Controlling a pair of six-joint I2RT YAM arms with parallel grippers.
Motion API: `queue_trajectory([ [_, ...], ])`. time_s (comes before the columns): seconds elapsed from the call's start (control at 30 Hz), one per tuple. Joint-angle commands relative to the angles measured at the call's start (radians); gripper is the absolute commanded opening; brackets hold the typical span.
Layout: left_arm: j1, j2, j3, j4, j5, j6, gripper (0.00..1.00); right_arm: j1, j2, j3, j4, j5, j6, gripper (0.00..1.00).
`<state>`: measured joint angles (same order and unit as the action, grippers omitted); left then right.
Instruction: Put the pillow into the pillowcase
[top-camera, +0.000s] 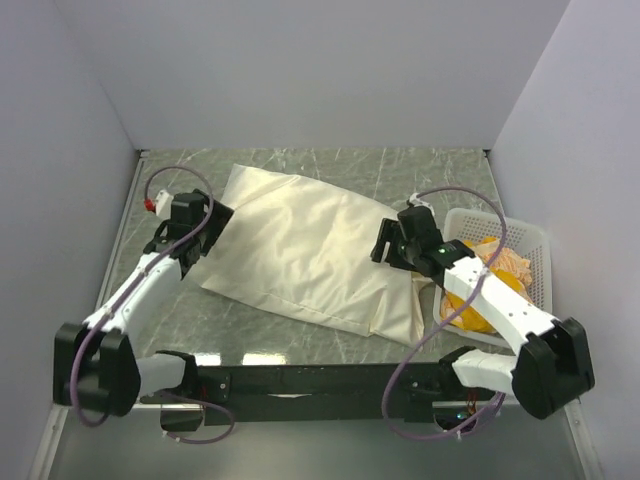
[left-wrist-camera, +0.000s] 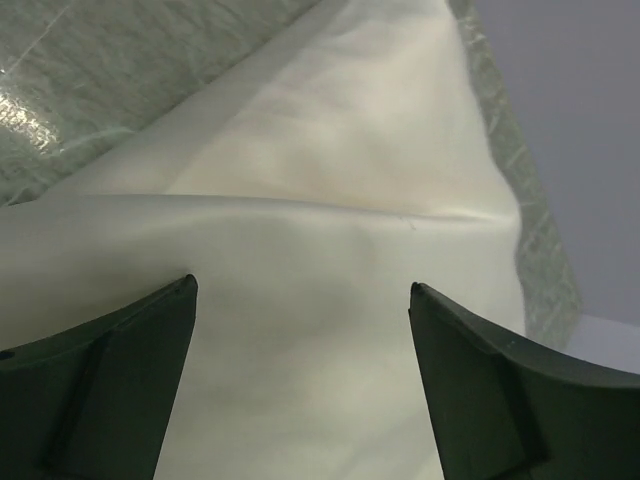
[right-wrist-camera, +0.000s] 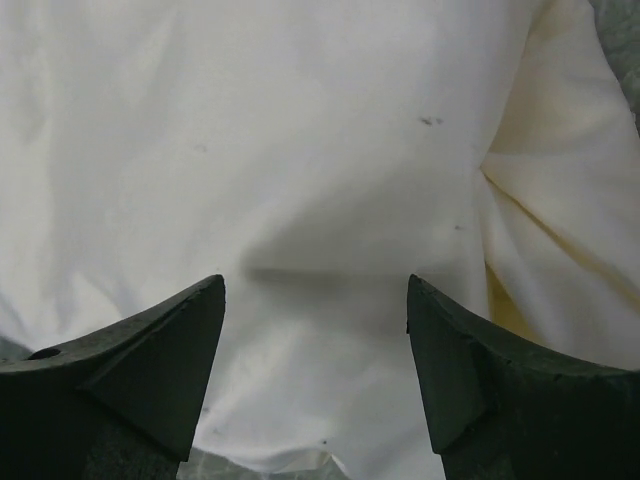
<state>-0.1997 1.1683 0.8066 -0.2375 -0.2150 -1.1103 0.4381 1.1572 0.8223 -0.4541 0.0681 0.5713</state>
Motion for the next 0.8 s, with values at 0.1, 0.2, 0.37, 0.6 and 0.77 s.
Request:
queue_trajectory([
  [0.1, 0.039, 0.269, 0.083, 0.04, 0.055, 0.04, 0.75, 0.025, 0.223, 0.084, 0.104, -0.049, -0.027, 0.72],
  [0.2, 0.071, 0.327, 0.112, 0.064, 0.084, 0.066, 0.21, 0.051, 0.305, 0.182, 0.098, -0.134, -0.04, 0.23],
  [0.37, 0.16, 0.343, 0.284, -0.011, 0.151, 0.161, 0.01, 0.05, 0.32, 0.525, -0.101, -0.079, -0.099, 0.0],
  [0.6, 0.347, 0.124, 0.406, -0.106, 0.167, 0.165, 0.01, 0.034, 0.251, 0.813, -0.258, -0.056, -0.097, 0.0],
  [0.77, 0.48, 0.059, 0.254, -0.095, 0.226, 0.133, 0.01, 0.105, 0.161, 0.579, -0.161, -0.064, -0.068, 0.0],
])
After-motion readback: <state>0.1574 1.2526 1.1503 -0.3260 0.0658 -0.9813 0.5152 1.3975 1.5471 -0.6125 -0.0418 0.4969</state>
